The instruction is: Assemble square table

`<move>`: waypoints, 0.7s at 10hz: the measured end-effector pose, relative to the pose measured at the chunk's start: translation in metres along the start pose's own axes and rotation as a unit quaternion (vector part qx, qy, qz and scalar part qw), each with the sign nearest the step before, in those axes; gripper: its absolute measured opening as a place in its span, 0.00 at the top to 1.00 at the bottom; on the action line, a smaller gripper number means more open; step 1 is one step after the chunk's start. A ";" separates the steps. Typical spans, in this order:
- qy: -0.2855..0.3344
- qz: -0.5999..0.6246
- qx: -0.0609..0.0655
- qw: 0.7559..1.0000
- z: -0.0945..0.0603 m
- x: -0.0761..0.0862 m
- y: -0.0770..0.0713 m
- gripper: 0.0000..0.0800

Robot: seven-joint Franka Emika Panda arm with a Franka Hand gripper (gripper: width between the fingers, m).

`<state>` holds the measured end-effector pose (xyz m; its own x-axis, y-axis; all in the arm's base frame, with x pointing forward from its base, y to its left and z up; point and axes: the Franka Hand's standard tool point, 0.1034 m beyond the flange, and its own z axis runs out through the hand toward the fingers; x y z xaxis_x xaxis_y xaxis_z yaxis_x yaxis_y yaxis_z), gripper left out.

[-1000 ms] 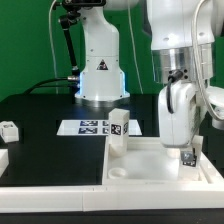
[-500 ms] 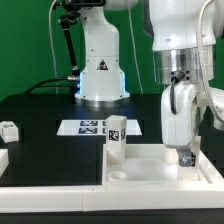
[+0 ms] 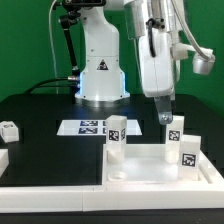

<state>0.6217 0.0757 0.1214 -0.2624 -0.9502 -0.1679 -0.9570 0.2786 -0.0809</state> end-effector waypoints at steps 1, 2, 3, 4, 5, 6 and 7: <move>0.001 -0.001 -0.002 1.000 0.002 0.000 0.001 0.19; 0.001 0.000 -0.002 1.000 0.002 0.000 0.001 0.19; 0.001 -0.001 -0.002 1.000 0.002 0.000 0.001 0.19; 0.001 -0.001 -0.002 1.000 0.002 0.000 0.001 0.19; 0.001 -0.001 -0.002 1.000 0.003 0.000 0.001 0.19; 0.004 -0.020 -0.001 1.000 0.004 0.005 0.002 0.19; 0.016 -0.068 0.004 0.998 0.011 0.031 0.011 0.19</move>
Offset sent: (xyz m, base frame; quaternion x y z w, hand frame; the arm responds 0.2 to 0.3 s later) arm 0.0000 0.0000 0.0000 0.0000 0.0000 0.0000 1.0000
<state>0.6043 0.0512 0.1045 -0.1342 -0.9833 -0.1232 -0.9830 0.1478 -0.1092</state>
